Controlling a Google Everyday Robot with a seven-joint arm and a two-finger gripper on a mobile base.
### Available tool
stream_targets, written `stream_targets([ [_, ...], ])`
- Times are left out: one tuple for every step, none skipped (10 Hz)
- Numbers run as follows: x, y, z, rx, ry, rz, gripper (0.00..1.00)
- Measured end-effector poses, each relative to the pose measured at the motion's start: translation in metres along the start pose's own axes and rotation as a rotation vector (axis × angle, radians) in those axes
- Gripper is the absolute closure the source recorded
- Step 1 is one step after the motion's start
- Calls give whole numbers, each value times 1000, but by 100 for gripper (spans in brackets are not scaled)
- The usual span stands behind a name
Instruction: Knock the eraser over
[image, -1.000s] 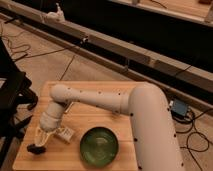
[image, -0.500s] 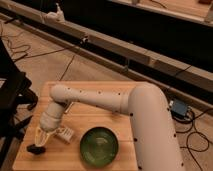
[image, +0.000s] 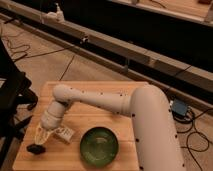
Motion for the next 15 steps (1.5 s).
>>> stream_targets([
  [3, -8, 0, 29, -14, -21, 100],
  [5, -13, -1, 51, -27, -37, 100],
  [6, -16, -2, 64, -37, -47, 100],
  [7, -18, -1, 80, -53, -58, 100],
  [9, -21, 0, 96, -74, -73, 100],
  [10, -24, 2, 108, -92, -85, 100],
  [11, -27, 5, 115, -111, -98, 100],
  [11, -29, 8, 112, -128, -109, 100],
  [11, -33, 16, 102, -152, -126, 100],
  [12, -36, 22, 90, -165, -136, 100],
  [14, -40, 24, 83, -169, -141, 100],
  [16, -43, 24, 79, -167, -142, 100],
  [19, -43, 22, 77, -157, -141, 100],
  [22, -43, 19, 79, -145, -134, 100],
  [26, -41, 11, 92, -125, -117, 100],
])
